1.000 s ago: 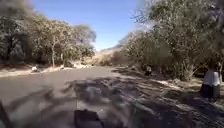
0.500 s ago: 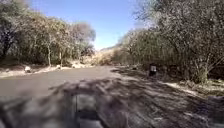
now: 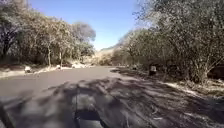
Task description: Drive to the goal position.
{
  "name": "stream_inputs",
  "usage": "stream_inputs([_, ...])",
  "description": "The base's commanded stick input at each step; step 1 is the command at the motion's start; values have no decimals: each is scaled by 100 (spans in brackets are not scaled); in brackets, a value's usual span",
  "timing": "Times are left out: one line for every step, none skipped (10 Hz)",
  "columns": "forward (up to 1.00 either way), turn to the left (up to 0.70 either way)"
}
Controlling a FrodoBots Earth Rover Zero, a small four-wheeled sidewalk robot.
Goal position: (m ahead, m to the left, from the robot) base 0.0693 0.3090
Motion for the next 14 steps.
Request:
stream_inputs([100,0])
stream_inputs([100,0])
stream_inputs([100,0])
stream_inputs([100,0])
stream_inputs([100,0])
stream_inputs([100,0])
stream_inputs([100,0])
stream_inputs([100,0])
stream_inputs([100,0])
stream_inputs([100,0])
stream_inputs([100,0])
stream_inputs([100,0])
stream_inputs([100,0])
stream_inputs([100,0])
